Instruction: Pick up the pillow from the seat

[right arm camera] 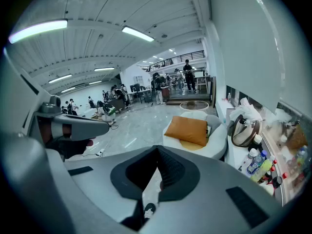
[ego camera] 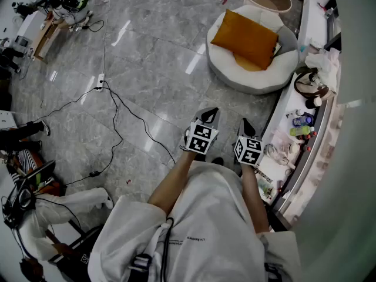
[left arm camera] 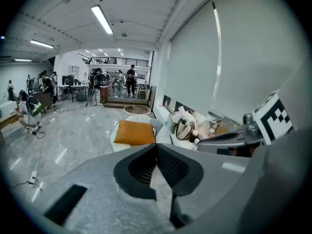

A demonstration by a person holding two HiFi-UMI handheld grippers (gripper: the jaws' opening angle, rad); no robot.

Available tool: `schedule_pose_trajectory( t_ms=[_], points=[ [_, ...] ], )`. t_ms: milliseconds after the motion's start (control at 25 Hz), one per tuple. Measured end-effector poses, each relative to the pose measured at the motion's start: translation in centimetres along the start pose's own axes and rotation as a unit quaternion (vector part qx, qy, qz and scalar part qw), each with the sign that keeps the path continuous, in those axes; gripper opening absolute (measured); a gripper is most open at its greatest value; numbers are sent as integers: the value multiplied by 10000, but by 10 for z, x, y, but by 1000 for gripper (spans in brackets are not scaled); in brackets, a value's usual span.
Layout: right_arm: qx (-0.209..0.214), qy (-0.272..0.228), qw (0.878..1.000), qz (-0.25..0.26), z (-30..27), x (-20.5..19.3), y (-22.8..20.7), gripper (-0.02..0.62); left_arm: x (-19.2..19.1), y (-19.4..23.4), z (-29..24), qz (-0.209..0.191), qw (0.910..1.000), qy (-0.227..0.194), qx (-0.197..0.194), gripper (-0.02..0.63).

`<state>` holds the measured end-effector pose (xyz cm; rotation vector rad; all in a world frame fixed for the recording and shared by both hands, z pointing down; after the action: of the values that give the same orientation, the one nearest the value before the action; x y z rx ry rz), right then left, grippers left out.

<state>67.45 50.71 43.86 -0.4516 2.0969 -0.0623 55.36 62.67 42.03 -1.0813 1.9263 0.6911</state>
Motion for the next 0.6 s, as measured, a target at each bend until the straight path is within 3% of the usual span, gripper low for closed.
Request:
schedule_pose_trajectory(
  t_ms=[400,600],
  points=[
    [-159,113,9998,77,-17,4,-7,6,1,17,-28,94,9997,135,-156,9],
    [-60,-118,9995,-275,-33,13,-1,6,8,36,-37,-4,9993,175,-328,9]
  ],
)
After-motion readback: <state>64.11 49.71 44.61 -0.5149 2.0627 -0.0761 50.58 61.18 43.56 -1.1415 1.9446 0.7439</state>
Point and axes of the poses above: the fingertips, and each gripper's own axes: z backward along the fingers, y to its left, x out of its top, the point moved 7 cm from there along z, backward along the fingers, and after that the axes turned 8 degrees about x, right-handed, at the moved point
